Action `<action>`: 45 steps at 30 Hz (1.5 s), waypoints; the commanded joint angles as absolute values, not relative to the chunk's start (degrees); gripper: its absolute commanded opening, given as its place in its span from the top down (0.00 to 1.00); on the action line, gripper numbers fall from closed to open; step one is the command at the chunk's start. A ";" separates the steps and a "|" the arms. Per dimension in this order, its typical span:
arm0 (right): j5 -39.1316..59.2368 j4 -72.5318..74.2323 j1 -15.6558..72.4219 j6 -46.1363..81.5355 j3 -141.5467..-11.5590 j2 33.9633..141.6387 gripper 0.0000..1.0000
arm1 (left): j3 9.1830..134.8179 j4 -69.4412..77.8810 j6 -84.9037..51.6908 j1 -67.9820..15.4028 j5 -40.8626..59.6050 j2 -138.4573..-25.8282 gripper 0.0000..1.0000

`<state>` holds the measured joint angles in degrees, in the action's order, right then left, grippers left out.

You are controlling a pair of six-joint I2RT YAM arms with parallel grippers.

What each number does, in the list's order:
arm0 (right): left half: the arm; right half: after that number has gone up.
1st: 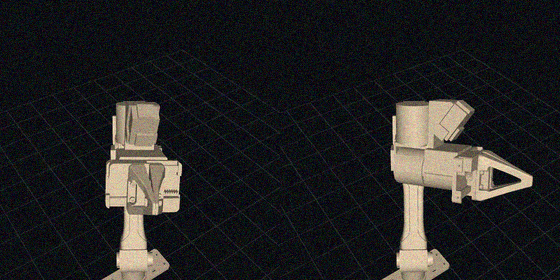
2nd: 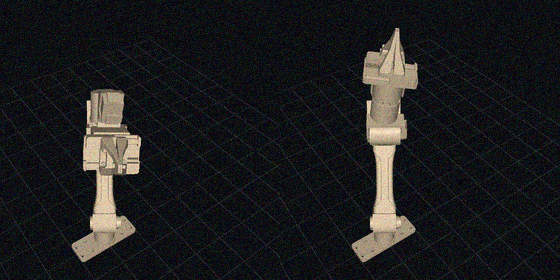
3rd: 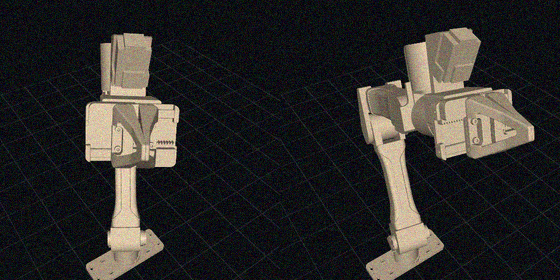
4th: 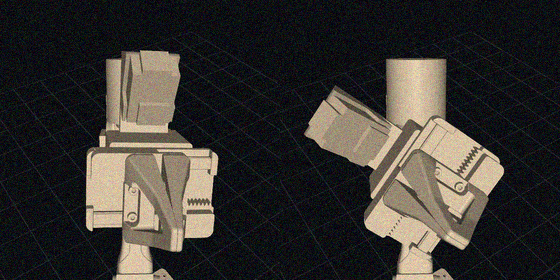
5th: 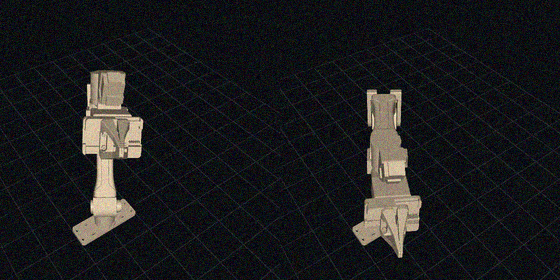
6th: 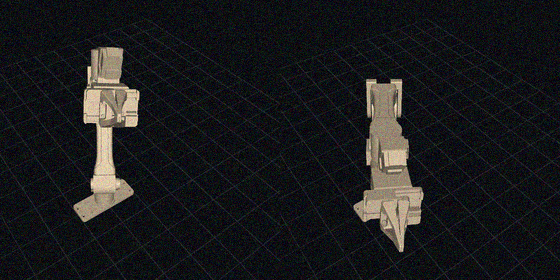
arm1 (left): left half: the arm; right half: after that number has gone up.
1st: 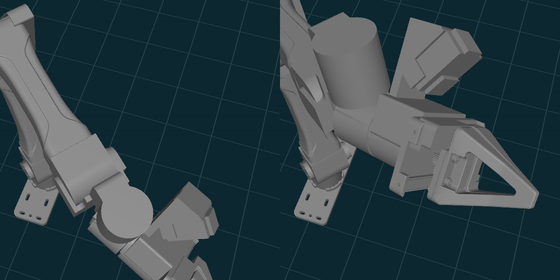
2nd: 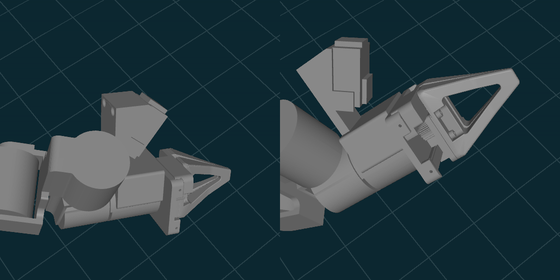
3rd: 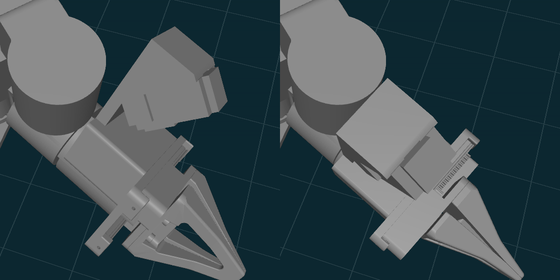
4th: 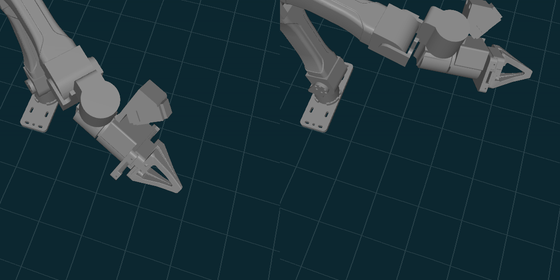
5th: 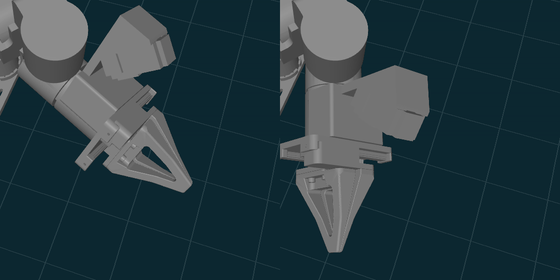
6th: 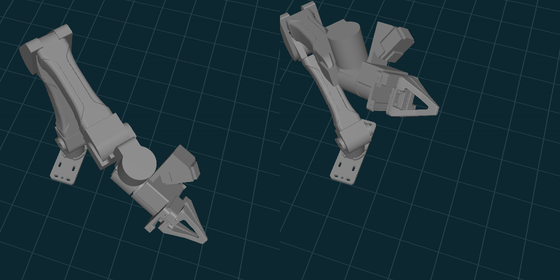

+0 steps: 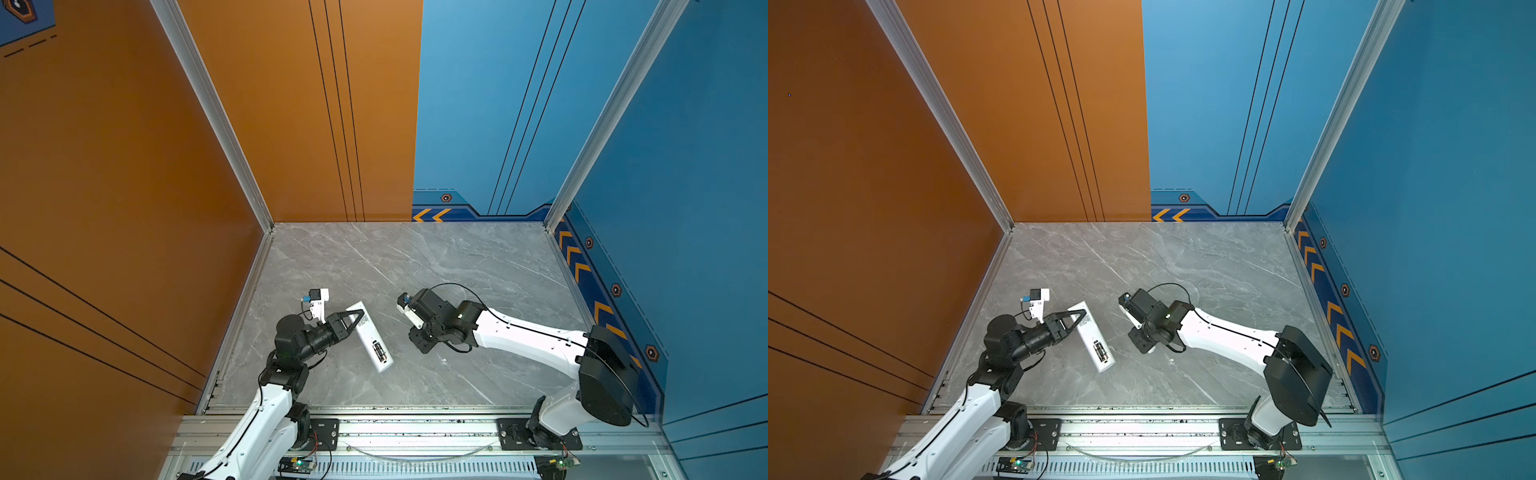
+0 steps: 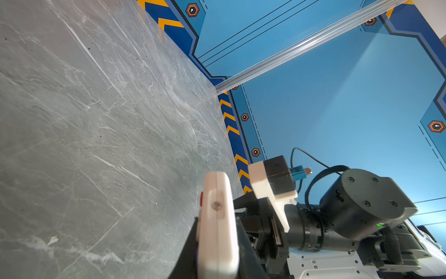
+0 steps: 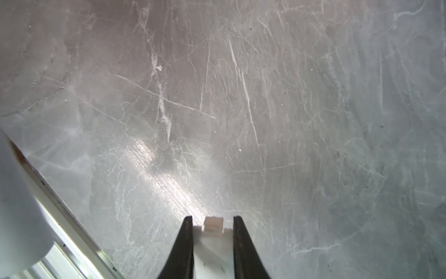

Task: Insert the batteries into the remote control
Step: 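Carry the cover with the right gripper to the remote's battery compartment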

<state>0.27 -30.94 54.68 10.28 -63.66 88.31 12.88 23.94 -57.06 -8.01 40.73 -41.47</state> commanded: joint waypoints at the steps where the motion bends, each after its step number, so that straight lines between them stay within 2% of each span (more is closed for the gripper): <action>1: -1.71 -28.88 55.67 13.45 -62.24 85.36 0.84 | 13.06 24.64 -57.67 -7.18 40.63 -40.52 1.00; 16: -2.62 -20.92 59.31 20.55 -59.11 76.80 0.85 | 12.61 24.70 -58.12 -6.66 40.25 -39.55 1.00; 45: -7.12 -9.98 68.70 23.47 -59.96 78.62 0.89 | 11.95 24.87 -58.82 -5.80 40.17 -38.40 1.00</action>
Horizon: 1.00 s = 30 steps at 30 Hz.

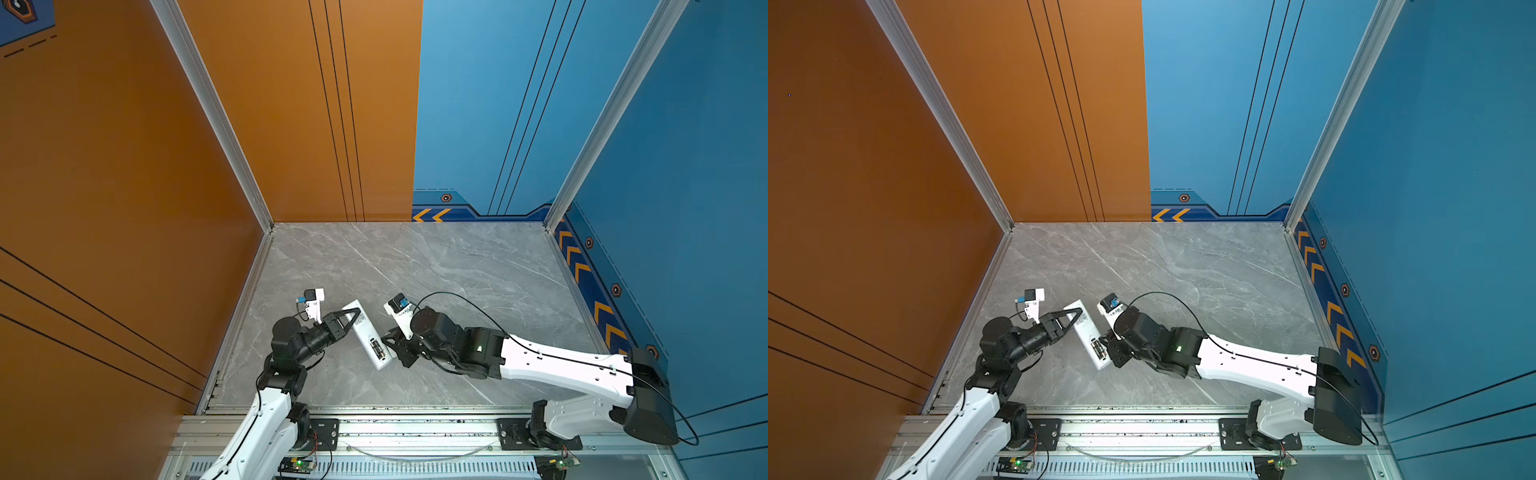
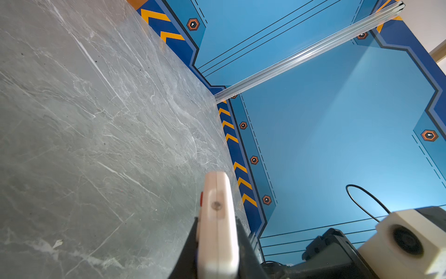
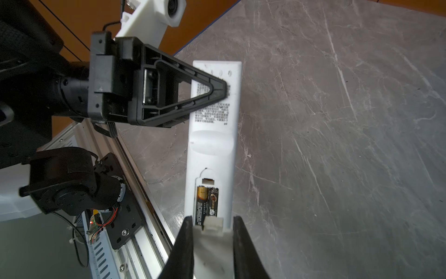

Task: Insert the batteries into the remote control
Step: 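Carry the cover with the right gripper to the remote's battery compartment, then align the cover over the compartment and press it down with the right gripper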

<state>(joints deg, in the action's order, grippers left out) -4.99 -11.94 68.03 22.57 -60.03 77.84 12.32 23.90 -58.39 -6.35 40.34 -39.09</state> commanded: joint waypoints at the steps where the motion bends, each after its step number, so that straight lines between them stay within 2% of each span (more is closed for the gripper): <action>1: -7.27 -9.81 68.81 23.47 -60.01 78.71 0.89 | 11.97 24.87 -58.89 -5.67 40.17 -38.34 1.00; 30: -10.09 -4.70 71.06 24.16 -61.42 83.51 0.93 | 11.70 25.16 -59.18 -5.10 40.61 -38.06 1.00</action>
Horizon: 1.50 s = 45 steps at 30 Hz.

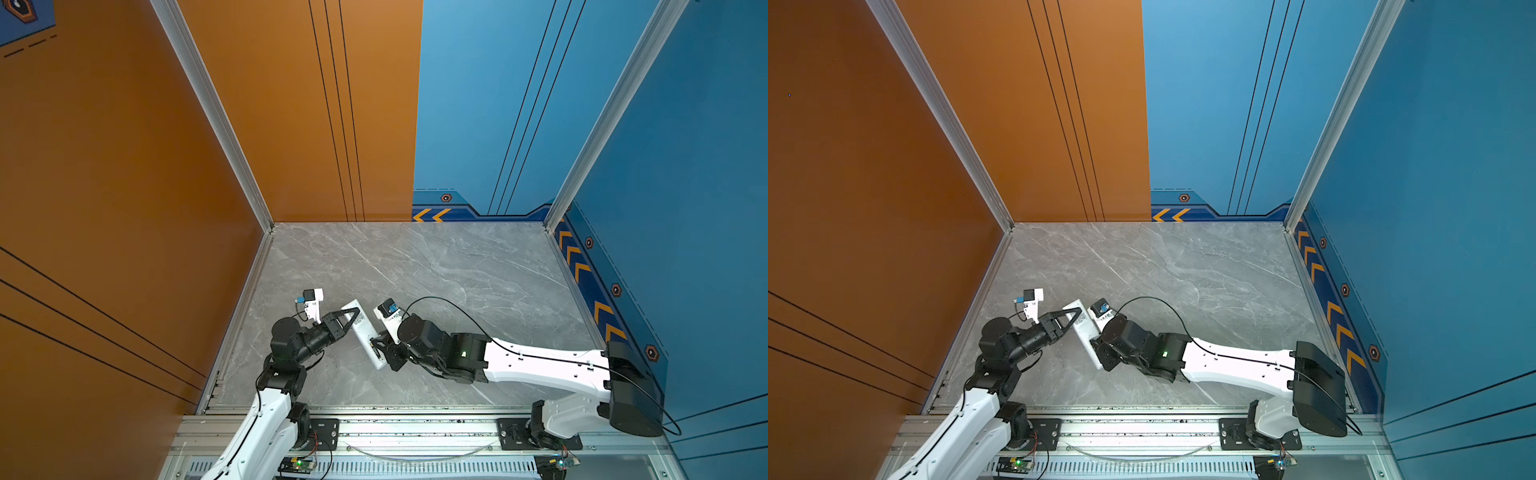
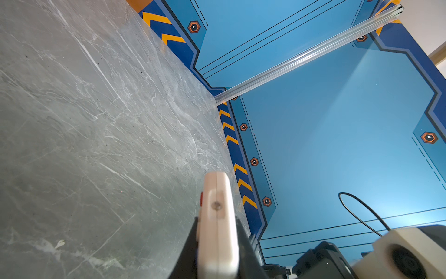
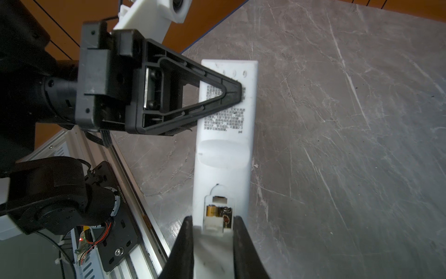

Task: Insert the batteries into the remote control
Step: 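Align the cover over the compartment and press it down with the right gripper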

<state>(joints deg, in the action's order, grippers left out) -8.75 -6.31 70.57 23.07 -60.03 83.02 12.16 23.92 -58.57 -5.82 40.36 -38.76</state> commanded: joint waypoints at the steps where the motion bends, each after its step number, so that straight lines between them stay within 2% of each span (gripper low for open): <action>1: -10.09 -4.52 71.10 24.18 -61.37 83.58 0.93 | 11.71 25.18 -59.20 -5.10 40.61 -38.10 1.00; 45: -11.14 -2.20 71.28 24.79 -60.12 86.47 0.95 | 11.55 25.54 -59.33 -4.65 41.12 -38.06 1.00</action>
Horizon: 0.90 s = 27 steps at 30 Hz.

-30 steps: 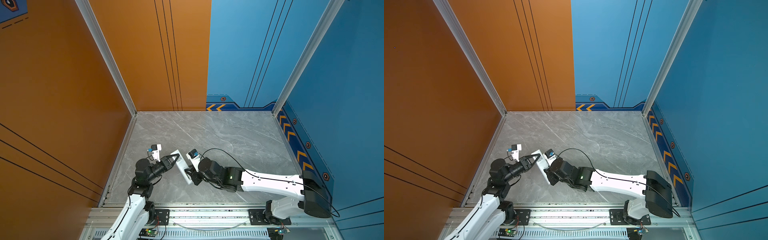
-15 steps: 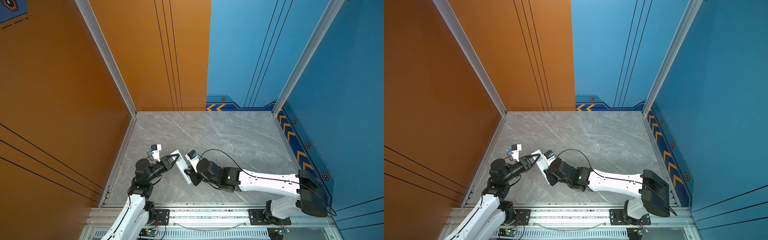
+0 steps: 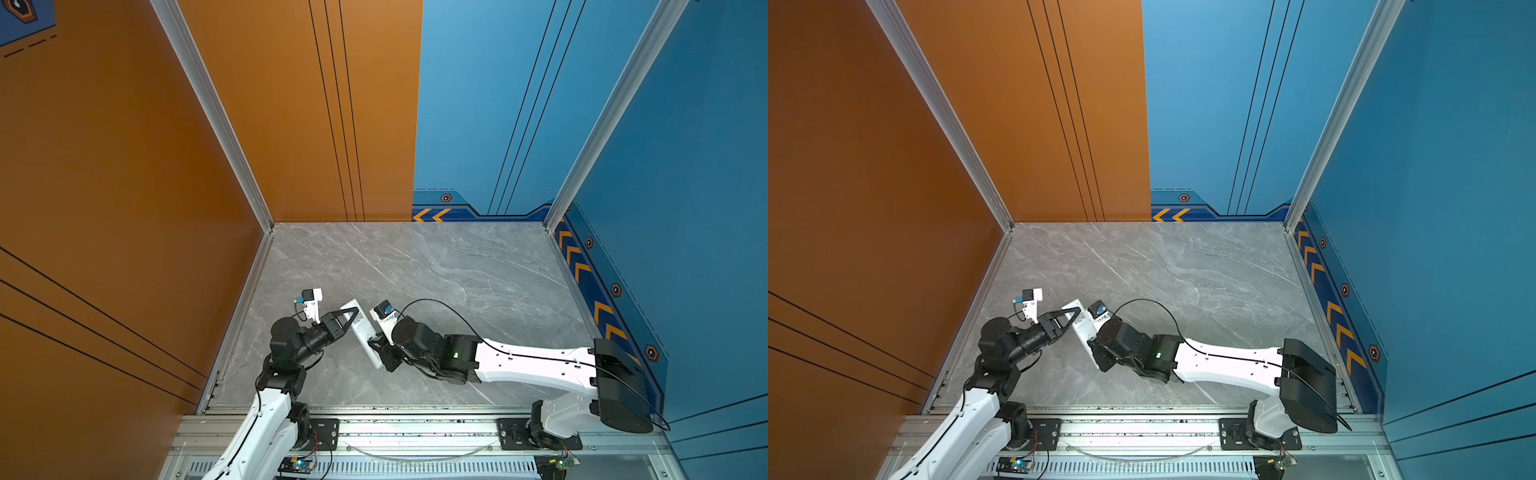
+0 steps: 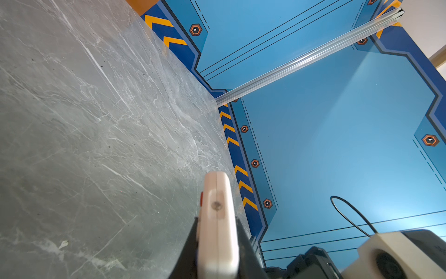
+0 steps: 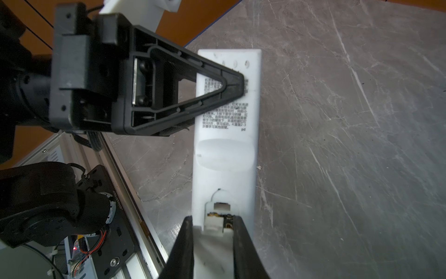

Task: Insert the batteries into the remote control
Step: 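Align the cover over the compartment and press it down with the right gripper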

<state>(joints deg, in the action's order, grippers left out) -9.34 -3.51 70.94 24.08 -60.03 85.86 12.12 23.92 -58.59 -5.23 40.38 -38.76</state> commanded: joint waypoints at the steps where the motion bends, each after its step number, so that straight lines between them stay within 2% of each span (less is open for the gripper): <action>1: -11.15 -2.24 71.28 24.89 -60.12 86.48 0.95 | 11.47 25.49 -59.36 -4.66 41.15 -38.10 1.00; 27: -11.69 -2.81 70.75 24.57 -59.20 86.70 0.95 | 11.60 25.49 -59.46 -4.57 41.24 -37.99 1.00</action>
